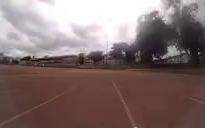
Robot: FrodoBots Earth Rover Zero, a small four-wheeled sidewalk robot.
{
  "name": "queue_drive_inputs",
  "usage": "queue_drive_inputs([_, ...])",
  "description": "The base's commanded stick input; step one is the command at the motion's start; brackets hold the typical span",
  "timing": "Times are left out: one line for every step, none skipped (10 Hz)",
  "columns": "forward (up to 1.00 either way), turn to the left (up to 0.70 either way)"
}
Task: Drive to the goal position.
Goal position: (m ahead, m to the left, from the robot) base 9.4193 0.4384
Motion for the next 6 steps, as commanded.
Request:
queue_drive_inputs([0.7,0.0])
queue_drive_inputs([0.7,0.0])
queue_drive_inputs([0.7,0.0])
queue_drive_inputs([0.7,0.0])
queue_drive_inputs([0.7,0.0])
queue_drive_inputs([0.7,0.0])
